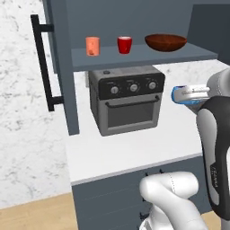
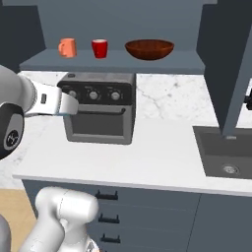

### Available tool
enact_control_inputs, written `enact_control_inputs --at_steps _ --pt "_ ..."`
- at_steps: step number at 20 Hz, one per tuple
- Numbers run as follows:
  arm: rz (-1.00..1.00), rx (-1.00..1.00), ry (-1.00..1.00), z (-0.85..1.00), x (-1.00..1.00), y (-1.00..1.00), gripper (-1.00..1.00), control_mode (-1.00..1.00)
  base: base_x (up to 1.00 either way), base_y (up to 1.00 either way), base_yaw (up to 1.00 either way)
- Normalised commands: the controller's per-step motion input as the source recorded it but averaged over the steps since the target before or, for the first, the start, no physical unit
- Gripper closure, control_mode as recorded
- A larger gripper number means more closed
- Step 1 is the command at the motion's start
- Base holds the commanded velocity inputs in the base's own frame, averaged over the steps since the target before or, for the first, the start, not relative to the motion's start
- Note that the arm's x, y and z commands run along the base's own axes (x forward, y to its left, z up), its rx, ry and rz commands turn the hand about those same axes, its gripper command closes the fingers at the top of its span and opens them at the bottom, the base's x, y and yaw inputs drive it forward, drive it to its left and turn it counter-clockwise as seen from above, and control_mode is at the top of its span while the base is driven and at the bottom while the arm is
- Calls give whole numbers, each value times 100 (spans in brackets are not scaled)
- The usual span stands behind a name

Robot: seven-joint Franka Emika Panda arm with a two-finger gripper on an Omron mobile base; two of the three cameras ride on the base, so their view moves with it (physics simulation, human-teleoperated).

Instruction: Gather all objects into one cabinet and sort the glasses and bowls to opposite sides.

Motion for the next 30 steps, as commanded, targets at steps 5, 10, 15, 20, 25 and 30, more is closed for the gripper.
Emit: enact_control_inputs --at_steps 5,10,15,20,25,30 --pt "0 0 0 0 0 0 100 100 52 0 5" --pt "0 0 0 0 0 0 100 100 29 -7 15" --pt "0 0 0 0 0 0 100 100 19 -9 15" --pt "1 0 0 0 2 0 100 -100 18 0 7" --pt "0 0 -2 28 1 16 100 -100 0 0 0" --pt "0 0 -4 58 0 37 100 -100 0 0 0"
